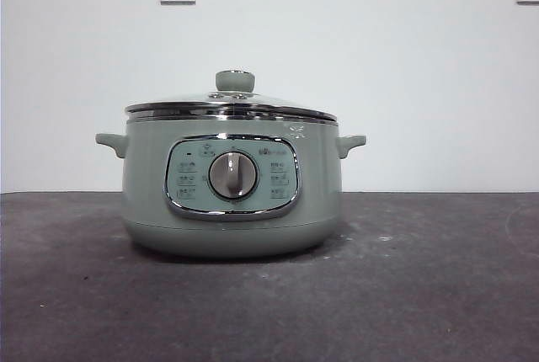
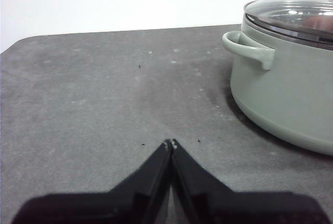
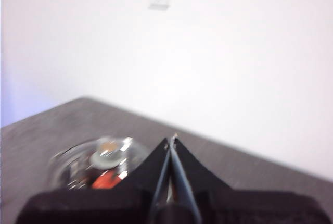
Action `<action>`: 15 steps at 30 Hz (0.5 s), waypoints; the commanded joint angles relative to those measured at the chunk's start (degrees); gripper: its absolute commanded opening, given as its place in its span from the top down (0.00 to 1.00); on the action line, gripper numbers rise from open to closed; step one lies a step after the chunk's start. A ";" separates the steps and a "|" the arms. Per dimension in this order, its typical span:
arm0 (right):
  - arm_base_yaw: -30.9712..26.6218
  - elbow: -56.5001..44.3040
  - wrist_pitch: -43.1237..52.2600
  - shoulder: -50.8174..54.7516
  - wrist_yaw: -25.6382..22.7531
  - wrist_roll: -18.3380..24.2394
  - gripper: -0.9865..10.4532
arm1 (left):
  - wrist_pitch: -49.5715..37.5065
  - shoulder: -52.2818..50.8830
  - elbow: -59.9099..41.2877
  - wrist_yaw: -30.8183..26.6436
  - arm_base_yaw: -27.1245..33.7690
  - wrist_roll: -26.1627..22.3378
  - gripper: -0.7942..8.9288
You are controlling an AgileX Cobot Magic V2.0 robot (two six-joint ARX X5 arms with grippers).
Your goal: Pick up the pumpkin,open the lid,put the pumpkin in the pot,close the lid
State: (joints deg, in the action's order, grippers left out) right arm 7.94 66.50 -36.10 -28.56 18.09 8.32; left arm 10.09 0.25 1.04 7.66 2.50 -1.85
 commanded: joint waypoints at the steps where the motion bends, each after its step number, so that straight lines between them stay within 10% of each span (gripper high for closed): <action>1: -1.66 -13.46 11.10 6.14 -0.24 -1.44 0.91 | -0.17 -0.17 -0.90 -0.07 0.20 0.57 0.92; 15: -2.78 -55.45 27.96 24.37 -9.77 -5.95 0.91 | -0.17 -0.17 -0.90 -0.04 0.20 0.57 0.92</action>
State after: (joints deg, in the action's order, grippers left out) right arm 5.23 13.28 -9.82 -5.13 8.78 4.75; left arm 10.07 0.25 1.04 7.66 2.50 -1.83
